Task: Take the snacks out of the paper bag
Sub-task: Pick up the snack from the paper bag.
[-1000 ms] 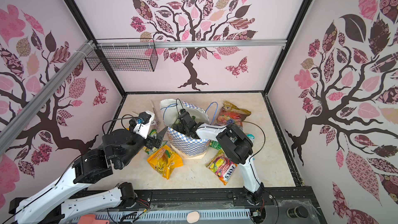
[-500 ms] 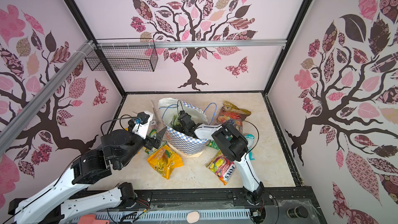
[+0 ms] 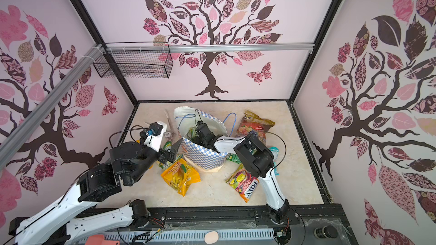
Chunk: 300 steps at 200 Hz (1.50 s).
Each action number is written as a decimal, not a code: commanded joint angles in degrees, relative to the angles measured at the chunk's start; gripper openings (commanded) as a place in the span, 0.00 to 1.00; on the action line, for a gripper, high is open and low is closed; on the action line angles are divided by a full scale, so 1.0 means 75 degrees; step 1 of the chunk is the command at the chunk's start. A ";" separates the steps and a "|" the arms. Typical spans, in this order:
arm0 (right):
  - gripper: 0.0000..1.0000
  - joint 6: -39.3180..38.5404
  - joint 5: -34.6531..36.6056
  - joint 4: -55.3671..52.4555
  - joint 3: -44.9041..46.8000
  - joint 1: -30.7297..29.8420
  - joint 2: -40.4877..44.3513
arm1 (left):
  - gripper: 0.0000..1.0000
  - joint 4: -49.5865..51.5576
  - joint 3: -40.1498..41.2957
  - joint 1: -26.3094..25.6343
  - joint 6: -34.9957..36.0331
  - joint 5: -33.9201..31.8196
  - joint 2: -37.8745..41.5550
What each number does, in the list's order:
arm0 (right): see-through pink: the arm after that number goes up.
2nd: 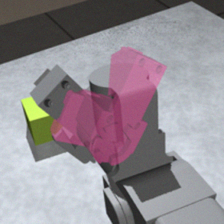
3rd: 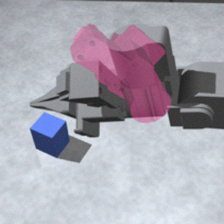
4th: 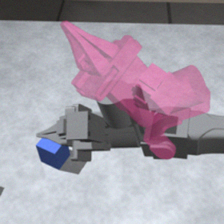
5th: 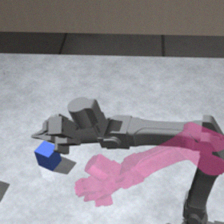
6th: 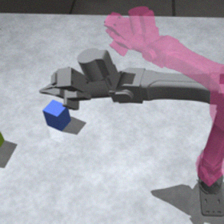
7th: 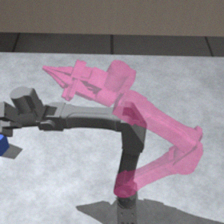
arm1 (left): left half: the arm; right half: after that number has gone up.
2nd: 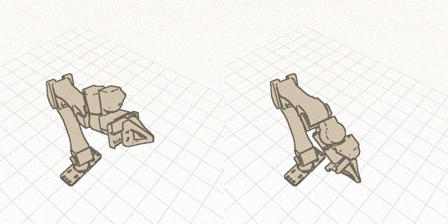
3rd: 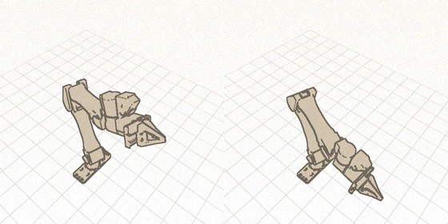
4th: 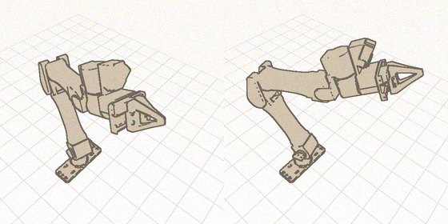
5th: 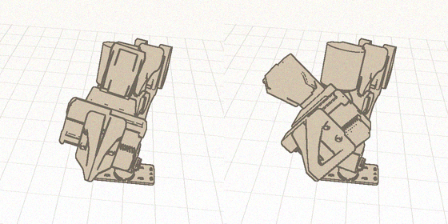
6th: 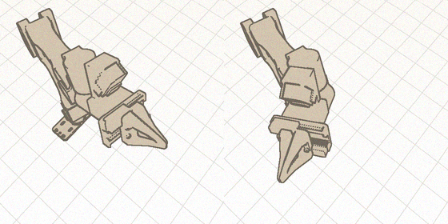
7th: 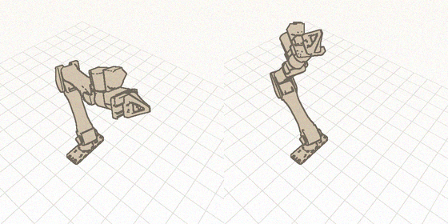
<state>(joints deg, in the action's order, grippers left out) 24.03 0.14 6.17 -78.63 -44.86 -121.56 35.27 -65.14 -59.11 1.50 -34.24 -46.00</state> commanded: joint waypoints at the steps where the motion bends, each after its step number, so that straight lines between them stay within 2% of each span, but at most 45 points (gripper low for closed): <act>1: 0.00 -0.0028 -0.0020 -0.0154 0.0060 0.0014 0.0883 | 0.93 -0.0037 -0.0132 0.0042 -0.0036 0.0018 0.0034; 71: 0.00 -0.0078 0.0134 -0.0201 0.0293 0.0062 0.2040 | 0.93 -0.0075 -0.0115 0.0053 -0.0047 0.0017 0.0004; 136: 0.00 0.0645 -0.0347 -0.0099 0.0295 0.0342 0.2798 | 0.93 0.0035 -0.0186 0.0053 -0.0082 0.0137 -0.0043; 263: 0.00 0.0511 0.0523 -0.0866 0.0676 0.0402 0.4545 | 0.93 0.0002 -0.0290 0.0065 -0.0118 0.0294 -0.0193; 300: 0.00 0.0451 0.0489 -0.0928 0.0537 0.0395 0.5025 | 0.93 -0.0003 -0.0346 0.0067 -0.0126 0.0387 -0.0271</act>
<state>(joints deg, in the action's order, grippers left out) 28.29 2.74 -1.85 -72.79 -42.04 -88.88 35.35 -65.14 -58.85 1.23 -32.32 -47.86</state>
